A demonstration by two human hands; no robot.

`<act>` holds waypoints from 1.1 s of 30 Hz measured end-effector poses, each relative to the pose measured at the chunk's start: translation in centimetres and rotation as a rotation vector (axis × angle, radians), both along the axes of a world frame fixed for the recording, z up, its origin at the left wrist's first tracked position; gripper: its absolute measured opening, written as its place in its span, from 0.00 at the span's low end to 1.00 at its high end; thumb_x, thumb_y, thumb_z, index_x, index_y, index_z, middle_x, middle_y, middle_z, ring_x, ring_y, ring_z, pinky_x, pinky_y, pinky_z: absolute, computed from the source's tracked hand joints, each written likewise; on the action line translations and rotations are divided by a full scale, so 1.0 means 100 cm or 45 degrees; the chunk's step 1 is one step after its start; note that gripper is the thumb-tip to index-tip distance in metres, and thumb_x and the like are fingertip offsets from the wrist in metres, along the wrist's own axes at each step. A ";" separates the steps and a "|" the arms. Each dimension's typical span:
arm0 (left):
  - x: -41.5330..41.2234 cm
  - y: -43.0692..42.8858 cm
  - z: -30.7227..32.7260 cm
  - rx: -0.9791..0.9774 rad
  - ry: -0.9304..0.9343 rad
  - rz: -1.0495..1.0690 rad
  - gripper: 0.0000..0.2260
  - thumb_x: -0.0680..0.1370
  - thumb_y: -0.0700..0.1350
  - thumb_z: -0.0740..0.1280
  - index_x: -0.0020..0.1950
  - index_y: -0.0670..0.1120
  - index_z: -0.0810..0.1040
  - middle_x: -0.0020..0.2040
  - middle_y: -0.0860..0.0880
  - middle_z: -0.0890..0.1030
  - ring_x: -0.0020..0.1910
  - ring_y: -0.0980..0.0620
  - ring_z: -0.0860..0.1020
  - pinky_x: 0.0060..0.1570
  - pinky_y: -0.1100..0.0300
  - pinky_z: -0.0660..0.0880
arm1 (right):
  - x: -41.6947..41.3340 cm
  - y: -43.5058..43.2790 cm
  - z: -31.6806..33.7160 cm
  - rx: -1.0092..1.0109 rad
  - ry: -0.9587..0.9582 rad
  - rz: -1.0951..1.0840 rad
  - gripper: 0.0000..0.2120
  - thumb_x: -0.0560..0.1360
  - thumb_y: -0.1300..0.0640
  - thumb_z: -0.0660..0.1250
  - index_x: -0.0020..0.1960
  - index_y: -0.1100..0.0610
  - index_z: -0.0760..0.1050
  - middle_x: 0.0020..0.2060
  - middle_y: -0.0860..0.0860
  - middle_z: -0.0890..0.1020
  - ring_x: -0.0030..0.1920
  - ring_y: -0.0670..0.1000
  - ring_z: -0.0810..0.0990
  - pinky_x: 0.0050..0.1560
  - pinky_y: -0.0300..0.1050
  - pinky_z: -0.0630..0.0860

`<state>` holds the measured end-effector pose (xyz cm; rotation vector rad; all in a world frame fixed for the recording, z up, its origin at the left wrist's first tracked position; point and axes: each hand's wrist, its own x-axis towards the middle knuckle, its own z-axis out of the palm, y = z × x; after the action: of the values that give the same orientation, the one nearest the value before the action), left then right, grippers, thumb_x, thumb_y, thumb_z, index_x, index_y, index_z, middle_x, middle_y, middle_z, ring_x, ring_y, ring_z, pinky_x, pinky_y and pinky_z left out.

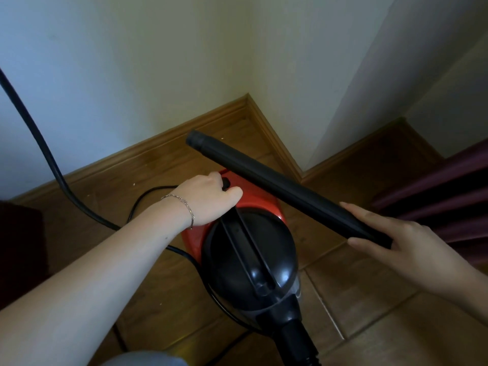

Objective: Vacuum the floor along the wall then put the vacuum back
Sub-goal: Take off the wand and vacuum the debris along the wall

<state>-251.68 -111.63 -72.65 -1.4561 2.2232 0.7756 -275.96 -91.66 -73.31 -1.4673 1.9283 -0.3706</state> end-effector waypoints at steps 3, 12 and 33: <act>-0.003 -0.001 0.002 0.014 -0.027 -0.017 0.19 0.76 0.57 0.52 0.54 0.45 0.70 0.47 0.46 0.76 0.43 0.49 0.74 0.36 0.57 0.69 | -0.002 0.000 -0.001 -0.031 -0.035 -0.058 0.29 0.68 0.39 0.62 0.67 0.29 0.57 0.50 0.37 0.79 0.41 0.34 0.78 0.38 0.27 0.72; -0.002 0.004 -0.003 -0.081 0.040 0.026 0.17 0.76 0.56 0.51 0.49 0.45 0.72 0.44 0.46 0.76 0.41 0.48 0.73 0.34 0.56 0.67 | 0.006 0.005 -0.009 0.050 0.001 -0.071 0.28 0.70 0.41 0.63 0.68 0.30 0.57 0.47 0.40 0.80 0.40 0.34 0.78 0.37 0.28 0.72; -0.073 0.233 0.103 0.852 0.502 0.905 0.13 0.78 0.40 0.58 0.62 0.47 0.70 0.54 0.48 0.76 0.50 0.51 0.73 0.47 0.63 0.67 | 0.054 0.037 0.082 0.539 0.030 -0.191 0.28 0.78 0.45 0.60 0.73 0.33 0.52 0.58 0.50 0.79 0.53 0.54 0.79 0.50 0.44 0.75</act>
<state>-259.01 -88.37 -62.38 -1.8010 1.3555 1.9408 -270.58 -87.93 -65.10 -1.0602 1.9908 -0.0049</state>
